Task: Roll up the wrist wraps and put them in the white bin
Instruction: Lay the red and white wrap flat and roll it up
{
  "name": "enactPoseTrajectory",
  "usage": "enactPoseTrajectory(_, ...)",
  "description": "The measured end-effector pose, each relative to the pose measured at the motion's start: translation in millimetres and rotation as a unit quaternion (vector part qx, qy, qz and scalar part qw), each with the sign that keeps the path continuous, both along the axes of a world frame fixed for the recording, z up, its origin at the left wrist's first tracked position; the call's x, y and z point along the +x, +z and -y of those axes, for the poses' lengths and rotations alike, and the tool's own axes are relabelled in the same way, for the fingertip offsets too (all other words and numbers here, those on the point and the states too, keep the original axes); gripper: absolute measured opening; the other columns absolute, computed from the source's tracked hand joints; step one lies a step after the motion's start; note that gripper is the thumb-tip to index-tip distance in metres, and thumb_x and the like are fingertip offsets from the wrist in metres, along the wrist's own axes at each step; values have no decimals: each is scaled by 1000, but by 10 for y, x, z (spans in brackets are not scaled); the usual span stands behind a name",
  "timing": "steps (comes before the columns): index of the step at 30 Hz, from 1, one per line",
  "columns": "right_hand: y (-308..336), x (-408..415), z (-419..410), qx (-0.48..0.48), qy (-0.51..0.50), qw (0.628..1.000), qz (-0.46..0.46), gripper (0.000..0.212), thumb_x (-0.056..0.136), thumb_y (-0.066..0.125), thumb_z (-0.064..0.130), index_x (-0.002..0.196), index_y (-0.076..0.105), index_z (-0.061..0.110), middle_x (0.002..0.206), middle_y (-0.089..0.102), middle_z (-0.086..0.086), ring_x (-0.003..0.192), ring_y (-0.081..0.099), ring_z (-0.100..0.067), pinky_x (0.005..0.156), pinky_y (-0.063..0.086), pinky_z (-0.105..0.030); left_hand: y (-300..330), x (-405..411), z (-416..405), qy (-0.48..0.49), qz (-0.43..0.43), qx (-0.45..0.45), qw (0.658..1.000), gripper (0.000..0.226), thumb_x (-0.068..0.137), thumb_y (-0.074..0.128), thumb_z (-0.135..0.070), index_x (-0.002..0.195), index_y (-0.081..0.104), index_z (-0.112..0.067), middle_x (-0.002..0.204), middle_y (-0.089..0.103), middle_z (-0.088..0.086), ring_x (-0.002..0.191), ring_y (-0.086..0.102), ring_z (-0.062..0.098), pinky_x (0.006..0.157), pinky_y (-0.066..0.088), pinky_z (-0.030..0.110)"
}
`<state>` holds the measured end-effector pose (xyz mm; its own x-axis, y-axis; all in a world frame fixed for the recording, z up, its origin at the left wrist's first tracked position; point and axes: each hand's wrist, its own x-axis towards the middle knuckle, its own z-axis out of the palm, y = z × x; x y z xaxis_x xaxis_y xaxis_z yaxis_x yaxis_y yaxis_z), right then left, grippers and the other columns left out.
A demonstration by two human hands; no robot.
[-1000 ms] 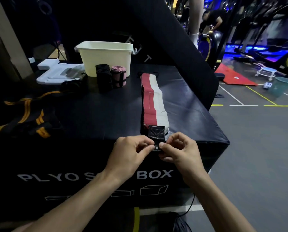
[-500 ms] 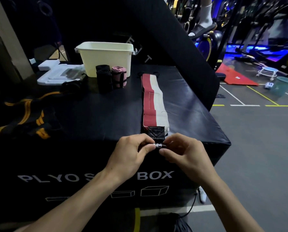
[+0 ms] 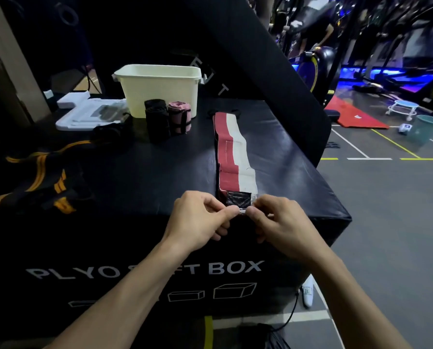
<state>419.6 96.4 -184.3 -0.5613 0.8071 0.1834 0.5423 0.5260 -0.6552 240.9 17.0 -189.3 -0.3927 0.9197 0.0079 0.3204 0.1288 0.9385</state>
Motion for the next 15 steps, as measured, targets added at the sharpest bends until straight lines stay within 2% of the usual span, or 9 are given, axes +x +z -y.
enactPoseTrajectory(6, 196, -84, -72, -125, 14, 991, 40, 32, 101, 57, 29, 79, 61, 7, 59, 68, -6, 55, 73, -23, 59, 61, -41, 84, 8, -23, -1, -12, -43, 999, 27, 92, 76, -35, 81, 72, -10, 64, 74, 3, 56, 74, 18, 47, 51, 26)
enactPoseTrajectory(9, 250, -113, -90, -193, 4, 980, 42, 33, 102, 57, 30, 78, 61, 7, 54, 63, -4, 57, 73, -26, 52, 55, -31, 129, 23, -40, -1, -39, -69, 997, 30, 95, 72, -37, 80, 71, -12, 63, 74, 1, 56, 74, 16, 46, 48, 24)
enactPoseTrajectory(12, 268, -153, -124, -248, -17, 968, 36, 34, 100, 60, 33, 78, 62, 8, 50, 59, -2, 55, 72, -26, 52, 55, -29, 169, 15, -60, -15, -60, -100, 993, 33, 97, 67, -39, 77, 69, -13, 62, 73, 0, 55, 74, 16, 45, 44, 22)
enactPoseTrajectory(15, 268, -210, -135, -259, -48, 964, 20, 37, 95, 68, 37, 83, 66, 2, 49, 60, -1, 52, 71, -22, 51, 56, -28, 211, -29, -83, -41, -58, -133, 989, 34, 98, 65, -42, 80, 70, -14, 59, 70, -2, 58, 75, 17, 47, 42, 22)
